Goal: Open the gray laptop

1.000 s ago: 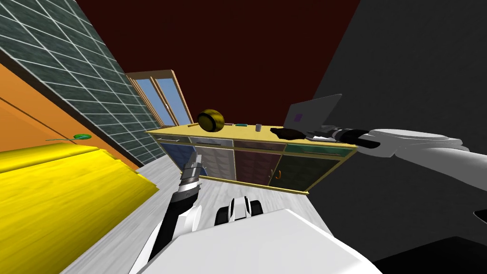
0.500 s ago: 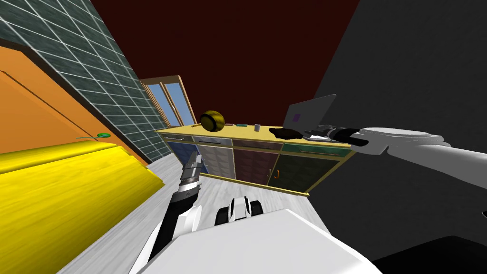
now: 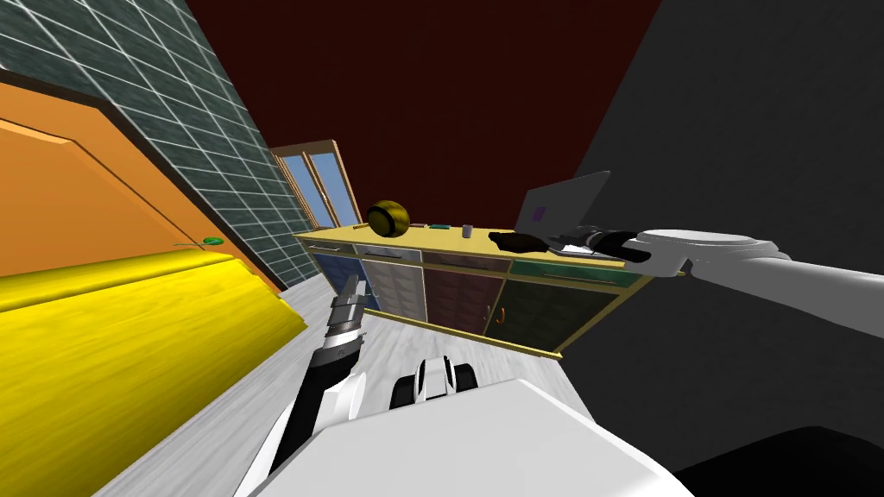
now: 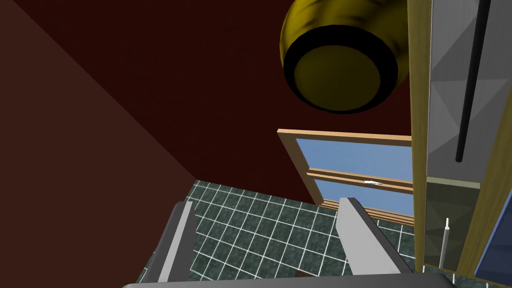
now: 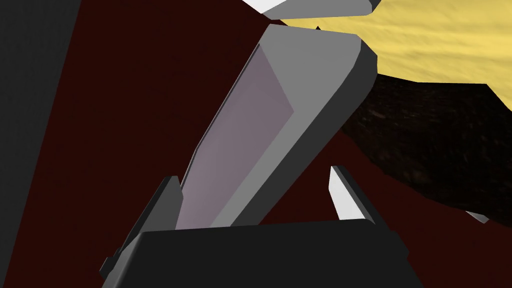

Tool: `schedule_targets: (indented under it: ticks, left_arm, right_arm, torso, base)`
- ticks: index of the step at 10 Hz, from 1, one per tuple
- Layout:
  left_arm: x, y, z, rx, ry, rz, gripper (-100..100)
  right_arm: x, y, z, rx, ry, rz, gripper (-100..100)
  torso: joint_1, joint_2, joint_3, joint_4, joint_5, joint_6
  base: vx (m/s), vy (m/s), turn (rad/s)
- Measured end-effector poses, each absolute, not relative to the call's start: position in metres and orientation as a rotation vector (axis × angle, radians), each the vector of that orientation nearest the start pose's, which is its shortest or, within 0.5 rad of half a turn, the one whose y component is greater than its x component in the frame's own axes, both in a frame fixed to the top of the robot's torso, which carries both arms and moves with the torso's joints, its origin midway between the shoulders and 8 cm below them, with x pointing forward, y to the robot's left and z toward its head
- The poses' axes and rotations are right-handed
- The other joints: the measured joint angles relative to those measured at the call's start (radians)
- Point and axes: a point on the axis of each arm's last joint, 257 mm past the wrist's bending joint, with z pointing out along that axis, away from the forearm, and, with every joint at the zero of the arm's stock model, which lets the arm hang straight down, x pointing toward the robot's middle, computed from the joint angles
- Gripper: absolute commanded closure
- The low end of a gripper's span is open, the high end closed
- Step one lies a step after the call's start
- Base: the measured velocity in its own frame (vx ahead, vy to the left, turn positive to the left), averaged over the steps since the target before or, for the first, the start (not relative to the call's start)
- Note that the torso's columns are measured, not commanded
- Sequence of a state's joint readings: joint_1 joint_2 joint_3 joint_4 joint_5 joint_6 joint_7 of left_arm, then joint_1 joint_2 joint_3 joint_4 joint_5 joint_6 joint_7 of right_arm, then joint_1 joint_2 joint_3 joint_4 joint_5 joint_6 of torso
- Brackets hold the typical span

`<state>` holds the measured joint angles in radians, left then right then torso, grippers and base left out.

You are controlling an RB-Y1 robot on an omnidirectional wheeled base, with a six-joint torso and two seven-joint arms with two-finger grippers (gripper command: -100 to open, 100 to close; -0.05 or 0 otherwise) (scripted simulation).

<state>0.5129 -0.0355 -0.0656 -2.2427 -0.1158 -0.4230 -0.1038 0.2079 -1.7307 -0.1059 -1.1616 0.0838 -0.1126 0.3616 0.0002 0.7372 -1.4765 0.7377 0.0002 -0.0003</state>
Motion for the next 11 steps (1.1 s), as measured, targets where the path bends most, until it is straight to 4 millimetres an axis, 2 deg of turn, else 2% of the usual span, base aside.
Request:
schedule_targets:
  ticks: [1,2,5,11]
  left_arm:
    - [0.366,0.253,-0.012,-0.671,0.768,-1.166,0]
    - [0.366,0.253,-0.012,-0.671,0.768,-1.166,0]
    - [0.366,0.253,-0.012,-0.671,0.768,-1.166,0]
    - [0.366,0.253,-0.012,-0.671,0.768,-1.166,0]
  right_arm:
    - [0.481,-0.718,0.110,-0.228,1.658,-0.752,-100]
    - [0.481,-0.718,0.110,-0.224,1.657,-0.755,100]
    - [0.474,-0.727,0.109,-0.225,1.656,-0.740,100]
    - [0.462,-0.739,0.107,-0.262,1.647,-0.718,100]
  torso:
    - [-0.001,0.001,0.001,0.000,0.000,0.000]
    - [0.000,0.001,0.001,0.000,0.000,0.001]
    - [0.005,0.000,-0.001,0.000,0.004,0.000]
    - [0.001,0.003,0.002,0.001,0.001,0.000]
  base:
    - [-0.030,-0.032,0.022]
    - [0.032,0.038,-0.131]
    - [0.046,0.059,-0.072]
    - [0.049,0.056,-0.058]
